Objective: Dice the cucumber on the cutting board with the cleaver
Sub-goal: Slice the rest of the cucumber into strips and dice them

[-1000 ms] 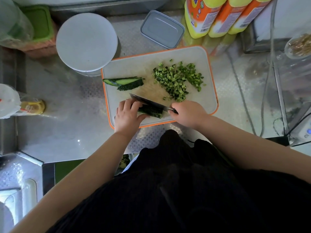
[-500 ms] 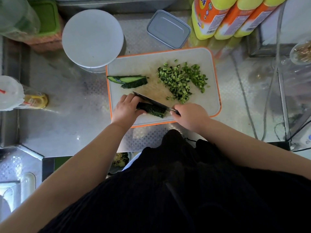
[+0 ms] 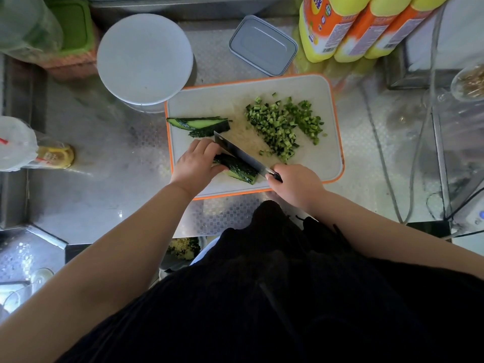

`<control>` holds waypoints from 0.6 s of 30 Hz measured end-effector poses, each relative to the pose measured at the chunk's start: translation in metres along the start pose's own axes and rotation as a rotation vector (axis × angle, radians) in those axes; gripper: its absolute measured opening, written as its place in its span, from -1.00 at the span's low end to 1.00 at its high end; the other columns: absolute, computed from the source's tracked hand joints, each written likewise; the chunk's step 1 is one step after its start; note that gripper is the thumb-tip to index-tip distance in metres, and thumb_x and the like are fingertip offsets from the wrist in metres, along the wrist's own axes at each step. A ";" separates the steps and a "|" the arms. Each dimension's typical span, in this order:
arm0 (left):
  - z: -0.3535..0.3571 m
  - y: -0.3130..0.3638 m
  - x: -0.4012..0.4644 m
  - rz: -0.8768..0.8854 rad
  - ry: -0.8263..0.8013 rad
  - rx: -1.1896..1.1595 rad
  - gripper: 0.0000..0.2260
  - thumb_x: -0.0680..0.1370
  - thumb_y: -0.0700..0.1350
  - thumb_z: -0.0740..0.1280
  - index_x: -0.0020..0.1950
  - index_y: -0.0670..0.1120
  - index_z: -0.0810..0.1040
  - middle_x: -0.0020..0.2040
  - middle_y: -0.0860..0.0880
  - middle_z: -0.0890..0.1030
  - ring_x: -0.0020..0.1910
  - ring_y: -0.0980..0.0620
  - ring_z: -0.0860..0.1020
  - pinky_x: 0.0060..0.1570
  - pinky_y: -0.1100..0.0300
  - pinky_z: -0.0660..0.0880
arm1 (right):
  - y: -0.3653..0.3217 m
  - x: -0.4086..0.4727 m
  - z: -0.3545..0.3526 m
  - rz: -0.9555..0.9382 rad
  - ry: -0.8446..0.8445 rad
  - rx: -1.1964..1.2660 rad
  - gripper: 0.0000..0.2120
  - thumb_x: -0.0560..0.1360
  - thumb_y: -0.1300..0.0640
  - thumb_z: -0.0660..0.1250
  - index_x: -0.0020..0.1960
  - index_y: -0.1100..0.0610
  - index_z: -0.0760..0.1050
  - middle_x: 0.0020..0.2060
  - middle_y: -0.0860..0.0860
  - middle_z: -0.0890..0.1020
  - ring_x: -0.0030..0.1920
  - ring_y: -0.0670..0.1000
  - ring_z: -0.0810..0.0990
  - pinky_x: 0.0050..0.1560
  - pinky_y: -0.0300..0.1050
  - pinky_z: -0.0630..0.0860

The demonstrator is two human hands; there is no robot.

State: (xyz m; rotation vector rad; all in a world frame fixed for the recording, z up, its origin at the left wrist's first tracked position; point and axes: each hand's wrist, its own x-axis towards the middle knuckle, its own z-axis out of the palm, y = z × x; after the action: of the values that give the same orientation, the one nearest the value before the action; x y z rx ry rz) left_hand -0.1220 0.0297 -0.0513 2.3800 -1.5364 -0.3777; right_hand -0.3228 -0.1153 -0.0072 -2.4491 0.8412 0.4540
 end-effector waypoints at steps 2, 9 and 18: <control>0.003 0.000 -0.004 0.000 0.018 0.010 -0.69 0.45 -0.02 0.48 0.07 -0.17 0.53 0.11 -0.13 0.54 0.16 -0.17 0.45 -0.04 -0.07 0.53 | 0.000 0.000 0.000 -0.017 0.004 -0.026 -0.65 0.60 0.02 0.13 -0.33 0.08 0.21 -0.49 0.00 0.36 -0.46 0.02 0.33 -0.47 -0.11 0.18; 0.005 0.002 -0.017 0.010 -0.008 0.013 -0.52 0.43 0.07 0.47 0.27 -0.11 0.50 0.21 -0.09 0.53 0.23 -0.12 0.40 0.16 -0.05 0.45 | 0.002 0.004 -0.004 -0.026 -0.011 -0.025 -0.68 0.61 0.02 0.13 -0.28 0.10 0.27 -0.48 -0.01 0.37 -0.45 0.01 0.36 -0.48 -0.13 0.20; 0.003 0.001 -0.013 0.089 0.024 0.133 -0.66 0.44 0.07 0.44 0.09 -0.11 0.57 0.04 -0.06 0.60 0.03 -0.13 0.54 -0.02 -0.01 0.48 | 0.002 0.005 -0.005 -0.055 -0.001 -0.046 -0.70 0.60 0.02 0.13 -0.26 0.11 0.30 -0.47 -0.02 0.38 -0.43 0.03 0.38 -0.48 -0.14 0.21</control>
State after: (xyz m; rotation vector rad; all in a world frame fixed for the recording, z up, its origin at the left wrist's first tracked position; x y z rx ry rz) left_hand -0.1289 0.0415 -0.0525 2.3939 -1.6985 -0.2335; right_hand -0.3197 -0.1224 -0.0062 -2.5069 0.7690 0.4590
